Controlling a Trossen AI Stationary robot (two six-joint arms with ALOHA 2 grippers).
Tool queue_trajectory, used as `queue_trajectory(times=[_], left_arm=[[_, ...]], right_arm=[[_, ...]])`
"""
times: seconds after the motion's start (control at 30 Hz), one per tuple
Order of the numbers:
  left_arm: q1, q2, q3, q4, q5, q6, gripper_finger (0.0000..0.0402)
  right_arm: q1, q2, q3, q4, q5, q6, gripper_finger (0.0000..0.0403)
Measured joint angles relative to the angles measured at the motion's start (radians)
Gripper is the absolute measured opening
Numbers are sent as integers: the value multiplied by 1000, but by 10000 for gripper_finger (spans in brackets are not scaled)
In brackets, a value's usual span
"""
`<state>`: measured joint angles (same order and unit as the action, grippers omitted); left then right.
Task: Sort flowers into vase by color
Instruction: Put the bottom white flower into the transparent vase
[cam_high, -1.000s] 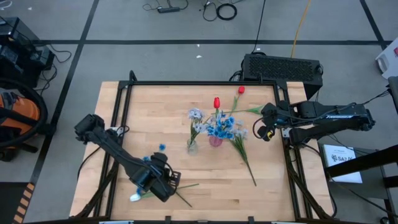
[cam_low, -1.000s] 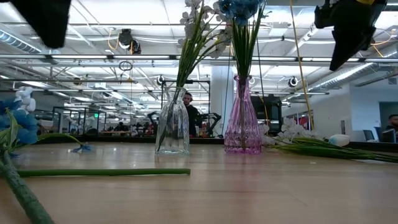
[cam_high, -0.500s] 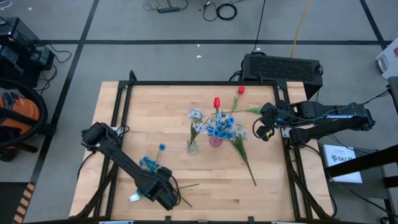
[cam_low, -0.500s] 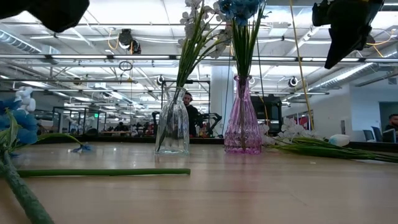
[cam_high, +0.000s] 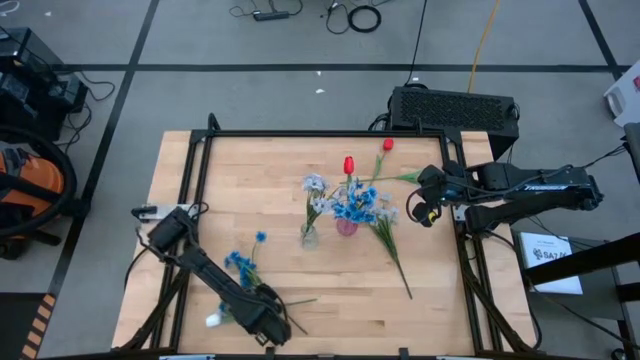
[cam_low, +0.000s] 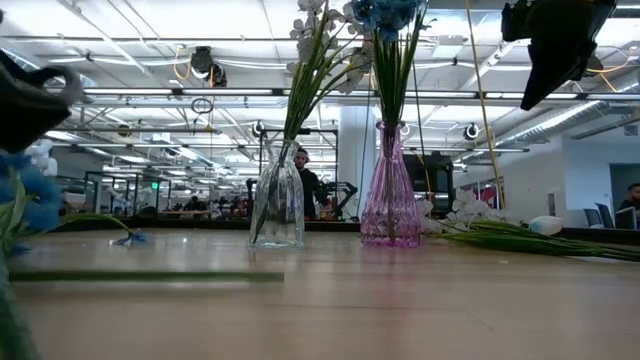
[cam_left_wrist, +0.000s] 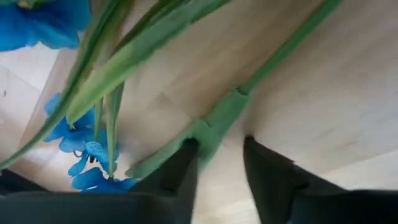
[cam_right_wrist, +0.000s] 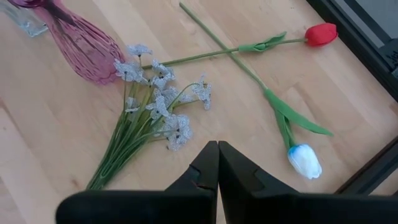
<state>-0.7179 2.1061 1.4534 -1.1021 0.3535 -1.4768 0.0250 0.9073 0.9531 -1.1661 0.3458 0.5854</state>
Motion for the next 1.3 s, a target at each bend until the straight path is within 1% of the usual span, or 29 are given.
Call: queue_trajectory(times=[0.13,0.17,0.33,0.47,0.57,0.73,0.8,0.87,0.93,1.07,1.2,1.3], left_arm=[[2,0,-4,-49,55,18,26],[2,-9,-5,-61,61,18,14],[7,-107,10,-144,67,11,4],[7,-236,11,-226,66,-71,4],[7,-332,12,-280,77,-88,2],[21,-438,13,-447,175,-85,1],[29,-457,13,-464,213,-51,1],[40,-462,13,-464,216,-11,1],[53,-459,12,-465,192,11,1],[92,-445,12,-458,83,17,1],[147,-446,12,-386,7,24,0],[185,-445,12,-379,-113,74,0]], right_arm=[[0,0,0,9,0,-9,0],[0,0,0,11,-1,-13,0],[0,0,0,12,-4,-26,0],[0,0,0,12,-4,-27,0],[0,0,0,18,-4,-29,0],[0,0,0,31,-4,-29,0],[0,0,0,41,-4,-30,0],[0,0,0,43,-4,-30,0],[0,0,0,45,-4,-30,0],[0,0,0,67,-3,-30,0],[0,0,0,89,-4,-26,0],[0,0,0,98,-4,-24,0]])
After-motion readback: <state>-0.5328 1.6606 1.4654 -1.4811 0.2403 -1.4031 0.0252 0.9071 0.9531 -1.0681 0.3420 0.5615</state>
